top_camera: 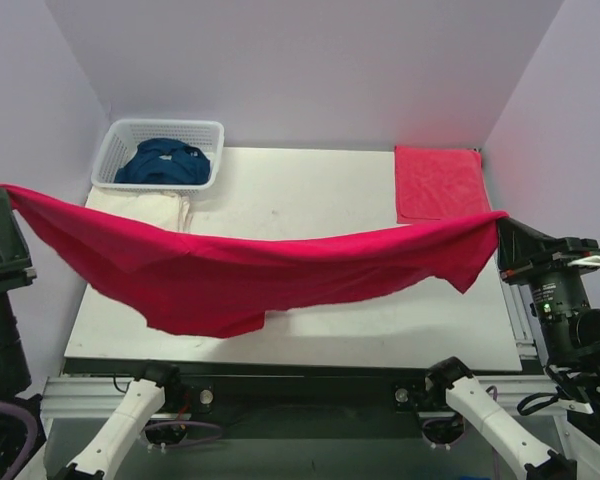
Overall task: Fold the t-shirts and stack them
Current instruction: Flatten out the tshirt
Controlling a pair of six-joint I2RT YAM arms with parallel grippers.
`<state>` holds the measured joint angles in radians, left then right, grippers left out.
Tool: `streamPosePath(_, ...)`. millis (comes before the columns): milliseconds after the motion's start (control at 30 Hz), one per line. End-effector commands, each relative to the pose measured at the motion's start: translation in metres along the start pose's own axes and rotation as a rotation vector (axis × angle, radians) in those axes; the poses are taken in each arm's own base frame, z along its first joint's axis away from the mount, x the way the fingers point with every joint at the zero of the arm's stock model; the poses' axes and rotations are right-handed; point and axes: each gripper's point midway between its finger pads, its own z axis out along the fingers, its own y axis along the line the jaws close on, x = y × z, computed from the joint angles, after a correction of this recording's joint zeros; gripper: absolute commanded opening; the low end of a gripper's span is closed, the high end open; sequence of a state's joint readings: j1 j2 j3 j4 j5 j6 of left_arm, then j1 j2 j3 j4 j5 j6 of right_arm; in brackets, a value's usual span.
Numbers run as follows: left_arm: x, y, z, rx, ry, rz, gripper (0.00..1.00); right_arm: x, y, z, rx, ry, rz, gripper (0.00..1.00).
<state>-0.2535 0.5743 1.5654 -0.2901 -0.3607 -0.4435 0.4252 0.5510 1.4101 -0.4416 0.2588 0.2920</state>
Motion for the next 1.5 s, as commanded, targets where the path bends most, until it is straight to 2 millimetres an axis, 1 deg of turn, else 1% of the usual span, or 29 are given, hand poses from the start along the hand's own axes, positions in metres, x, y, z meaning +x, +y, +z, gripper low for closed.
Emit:
streamPosePath(0, -0.023, -0.02, 0.01, 0.066, -0.06, 0.029, 0.0, -0.017, 0.02, -0.006, -0.101, -0.052, 0.062, 0.0)
streamPosePath(33, -0.023, -0.022, 0.013, 0.067, -0.06, 0.032, 0.0, -0.016, 0.019, -0.004, -0.091, -0.055, 0.065, 0.0)
streamPosePath(133, 0.014, -0.017, 0.038, 0.045, 0.018, 0.06, 0.0, 0.004, 0.008, 0.017, -0.009, -0.029, 0.063, 0.0)
streamPosePath(167, 0.043, -0.008, 0.052, 0.016, 0.077, 0.081, 0.0, 0.014, 0.004, 0.025, 0.022, -0.014, 0.062, 0.0)
streamPosePath(233, 0.081, 0.004, 0.066, -0.015, 0.144, 0.095, 0.0, 0.05, -0.008, 0.049, 0.107, 0.047, 0.049, 0.0)
streamPosePath(300, 0.145, 0.029, 0.078, -0.074, 0.261, 0.125, 0.0, 0.073, -0.02, 0.066, 0.193, 0.074, 0.042, 0.0)
streamPosePath(333, 0.166, 0.038, 0.08, -0.097, 0.297, 0.118, 0.0, 0.108, -0.028, 0.08, 0.244, 0.143, 0.033, 0.0)
streamPosePath(367, 0.196, 0.049, 0.085, -0.117, 0.344, 0.119, 0.0, 0.118, -0.035, 0.086, 0.291, 0.142, 0.033, 0.0)
streamPosePath(400, 0.232, 0.068, 0.079, -0.15, 0.409, 0.129, 0.0, 0.136, -0.041, 0.093, 0.32, 0.17, 0.024, 0.0)
streamPosePath(433, 0.255, 0.079, 0.075, -0.179, 0.449, 0.119, 0.0, 0.168, -0.049, 0.101, 0.366, 0.23, 0.012, 0.0)
streamPosePath(467, 0.278, 0.09, 0.074, -0.198, 0.48, 0.115, 0.0, 0.183, -0.054, 0.105, 0.395, 0.252, 0.01, 0.0)
streamPosePath(500, 0.312, 0.112, 0.06, -0.242, 0.546, 0.128, 0.0, 0.192, -0.06, 0.11, 0.419, 0.256, 0.013, 0.0)
streamPosePath(567, 0.35, 0.131, 0.053, -0.277, 0.594, 0.11, 0.0, 0.229, -0.073, 0.118, 0.471, 0.321, 0.002, 0.0)
streamPosePath(600, 0.368, 0.143, 0.046, -0.304, 0.625, 0.116, 0.0, 0.235, -0.081, 0.123, 0.498, 0.321, 0.011, 0.0)
streamPosePath(667, 0.408, 0.168, 0.034, -0.363, 0.675, 0.11, 0.0, 0.264, -0.096, 0.131, 0.551, 0.378, 0.026, 0.0)
streamPosePath(700, 0.42, 0.177, 0.031, -0.385, 0.687, 0.113, 0.0, 0.28, -0.11, 0.137, 0.584, 0.413, 0.034, 0.0)
streamPosePath(767, 0.45, 0.195, 0.027, -0.413, 0.713, 0.121, 0.0, 0.296, -0.125, 0.143, 0.624, 0.45, 0.045, 0.0)
streamPosePath(800, 0.458, 0.199, 0.028, -0.419, 0.718, 0.128, 0.0, 0.299, -0.128, 0.149, 0.633, 0.46, 0.054, 0.0)
streamPosePath(867, 0.478, 0.21, 0.03, -0.444, 0.747, 0.147, 0.0, 0.32, -0.146, 0.154, 0.679, 0.523, 0.053, 0.0)
streamPosePath(900, 0.482, 0.213, 0.033, -0.452, 0.748, 0.154, 0.0, 0.319, -0.149, 0.162, 0.678, 0.53, 0.059, 0.0)
streamPosePath(933, 0.486, 0.215, 0.035, -0.453, 0.75, 0.16, 0.0, 0.336, -0.155, 0.165, 0.686, 0.582, 0.06, 0.0)
streamPosePath(1000, 0.496, 0.218, 0.042, -0.452, 0.748, 0.173, 0.0, 0.346, -0.168, 0.174, 0.716, 0.619, 0.068, 0.0)
streamPosePath(1033, 0.5, 0.218, 0.044, -0.448, 0.751, 0.178, 0.0, 0.349, -0.171, 0.178, 0.715, 0.633, 0.064, 0.1)
streamPosePath(1100, 0.506, 0.22, 0.051, -0.451, 0.753, 0.189, 0.0, 0.361, -0.181, 0.183, 0.734, 0.673, 0.057, 0.24)
streamPosePath(1133, 0.508, 0.221, 0.054, -0.452, 0.754, 0.194, 0.0, 0.355, -0.181, 0.192, 0.73, 0.665, 0.05, 0.33)
streamPosePath(1233, 0.516, 0.222, 0.058, -0.453, 0.761, 0.198, 0.0, 0.35, -0.188, 0.199, 0.758, 0.681, 0.004, 0.39)
streamPosePath(1367, 0.528, 0.225, 0.062, -0.454, 0.769, 0.192, 0.0, 0.339, -0.192, 0.196, 0.774, 0.687, -0.061, 0.43)
streamPosePath(1433, 0.53, 0.225, 0.066, -0.453, 0.772, 0.194, 0.0, 0.342, -0.185, 0.192, 0.741, 0.728, -0.056, 0.43)
streamPosePath(1467, 0.535, 0.227, 0.064, -0.456, 0.784, 0.195, 0.0, 0.347, -0.185, 0.183, 0.75, 0.765, -0.06, 0.42)
